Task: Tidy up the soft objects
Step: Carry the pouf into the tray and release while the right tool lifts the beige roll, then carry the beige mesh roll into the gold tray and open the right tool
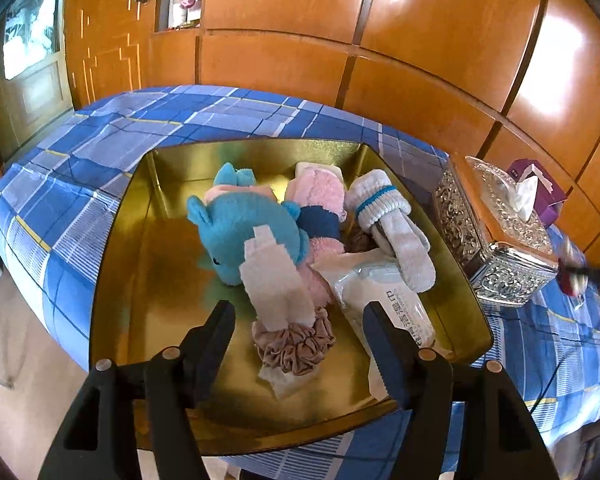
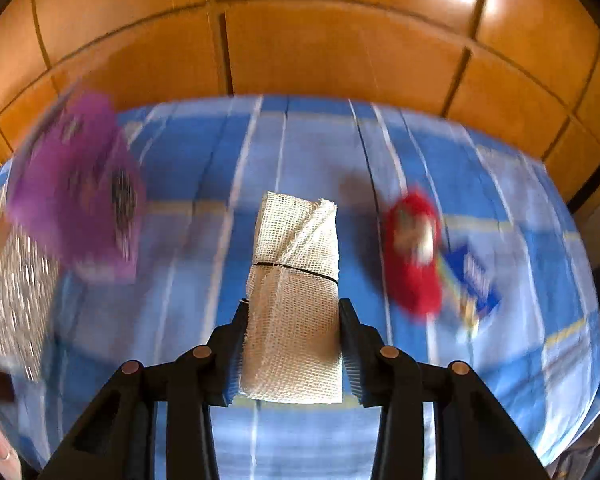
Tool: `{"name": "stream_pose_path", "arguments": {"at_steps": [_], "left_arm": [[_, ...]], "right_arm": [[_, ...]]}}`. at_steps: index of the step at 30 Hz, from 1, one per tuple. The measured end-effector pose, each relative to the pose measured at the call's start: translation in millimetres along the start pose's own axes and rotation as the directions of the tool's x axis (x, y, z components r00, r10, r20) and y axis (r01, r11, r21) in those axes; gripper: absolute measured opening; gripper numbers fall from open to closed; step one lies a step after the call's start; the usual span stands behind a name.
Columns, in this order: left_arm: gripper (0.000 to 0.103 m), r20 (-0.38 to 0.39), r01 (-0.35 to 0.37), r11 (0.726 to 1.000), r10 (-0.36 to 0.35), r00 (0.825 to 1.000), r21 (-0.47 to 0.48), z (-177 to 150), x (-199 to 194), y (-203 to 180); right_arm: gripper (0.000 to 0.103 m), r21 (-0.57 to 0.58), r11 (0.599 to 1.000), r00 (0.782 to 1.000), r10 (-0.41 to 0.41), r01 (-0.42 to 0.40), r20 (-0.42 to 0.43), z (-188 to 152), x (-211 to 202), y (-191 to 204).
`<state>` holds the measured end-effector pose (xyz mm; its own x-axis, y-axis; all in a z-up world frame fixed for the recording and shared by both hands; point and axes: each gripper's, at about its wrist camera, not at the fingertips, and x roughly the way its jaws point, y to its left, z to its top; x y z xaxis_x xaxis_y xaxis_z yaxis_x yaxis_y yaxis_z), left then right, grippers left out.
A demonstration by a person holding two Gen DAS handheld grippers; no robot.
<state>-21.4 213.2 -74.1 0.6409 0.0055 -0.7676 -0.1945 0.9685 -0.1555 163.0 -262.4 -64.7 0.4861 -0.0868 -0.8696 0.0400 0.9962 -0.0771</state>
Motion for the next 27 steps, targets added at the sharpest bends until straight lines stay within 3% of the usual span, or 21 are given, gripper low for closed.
{"name": "stream_pose_path", "arguments": {"at_steps": [6,10,12,16,19,22,27], "left_arm": [[0.067,0.01,0.011,1.0,-0.011,1.0,0.004,0.2,-3.5,-1.3],[0.069,0.014,0.006,1.0,-0.006,1.0,0.0,0.3,-4.9,0.0],[0.069,0.017,0.003,1.0,-0.003,1.0,-0.007,1.0,-5.1,1.1],[0.07,0.013,0.003,1.0,-0.003,1.0,-0.011,1.2,-3.0,2.6],[0.07,0.013,0.004,1.0,-0.004,1.0,-0.01,0.9,-2.3,3.0],[0.071,0.02,-0.003,1.0,0.003,1.0,-0.009,0.8,-3.5,2.5],[0.073,0.039,-0.04,0.999,0.041,0.998,-0.011,2.4,-7.3,3.6]], "right_arm": [[0.041,-0.033,0.999,0.999,-0.021,0.022,0.032,89.4,1.8,24.6],[0.041,-0.104,0.994,0.996,-0.032,0.041,0.089,135.4,-7.8,61.1],[0.041,-0.133,0.991,0.992,-0.008,0.025,0.126,151.3,-15.5,78.8],[0.041,-0.283,0.958,0.972,0.113,-0.051,0.206,163.0,-41.4,130.7],[0.041,-0.418,0.9,0.947,0.233,-0.124,0.221,152.6,-60.6,169.3],[0.041,-0.584,0.789,0.922,0.349,-0.191,0.169,122.7,-77.6,213.5],[0.041,-0.74,0.619,0.895,0.443,-0.265,0.05,57.5,-96.9,264.5]]}}
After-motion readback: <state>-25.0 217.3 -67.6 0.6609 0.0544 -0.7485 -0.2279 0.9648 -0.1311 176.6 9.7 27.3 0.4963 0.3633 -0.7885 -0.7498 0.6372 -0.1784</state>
